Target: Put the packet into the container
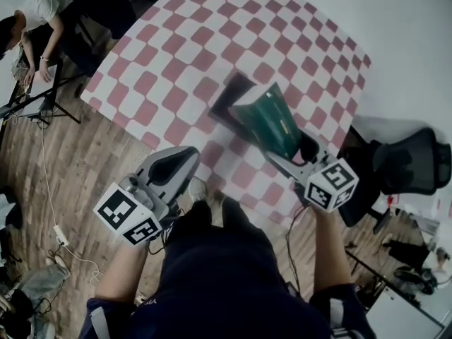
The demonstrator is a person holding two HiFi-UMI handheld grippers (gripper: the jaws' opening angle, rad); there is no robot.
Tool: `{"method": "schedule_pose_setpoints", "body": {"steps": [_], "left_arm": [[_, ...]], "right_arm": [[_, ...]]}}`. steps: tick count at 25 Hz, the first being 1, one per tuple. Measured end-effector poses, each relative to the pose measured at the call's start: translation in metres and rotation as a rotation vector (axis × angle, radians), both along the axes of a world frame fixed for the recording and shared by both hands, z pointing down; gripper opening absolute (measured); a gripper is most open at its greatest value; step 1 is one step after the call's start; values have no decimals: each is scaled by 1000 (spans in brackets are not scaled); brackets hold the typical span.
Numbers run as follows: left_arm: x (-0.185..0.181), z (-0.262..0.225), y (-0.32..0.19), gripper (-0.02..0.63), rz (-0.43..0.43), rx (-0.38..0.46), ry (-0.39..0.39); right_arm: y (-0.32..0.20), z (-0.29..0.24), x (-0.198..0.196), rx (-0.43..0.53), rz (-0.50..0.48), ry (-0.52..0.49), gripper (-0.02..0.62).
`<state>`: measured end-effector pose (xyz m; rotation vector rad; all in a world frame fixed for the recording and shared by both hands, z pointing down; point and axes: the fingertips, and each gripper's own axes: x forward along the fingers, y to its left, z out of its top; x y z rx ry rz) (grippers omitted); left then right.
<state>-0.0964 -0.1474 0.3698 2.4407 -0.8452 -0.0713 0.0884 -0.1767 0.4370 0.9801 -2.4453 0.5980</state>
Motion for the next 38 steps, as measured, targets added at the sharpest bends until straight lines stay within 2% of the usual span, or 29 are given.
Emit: {"method": "schedule_pose_setpoints", "body": {"steps": [12,23,38], "left_arm": [[19,19,-6,38,-113,-68,-40],[15,32,-5,38,-168,-99,-56],[3,39,-2,38,-194,-116,-37]], "right_arm": [[-49,76,0,10,-199,246,410],[-52,135,-10,-61,-235,427,410],[-54,156,-13,-58,-306,584,411]]}}
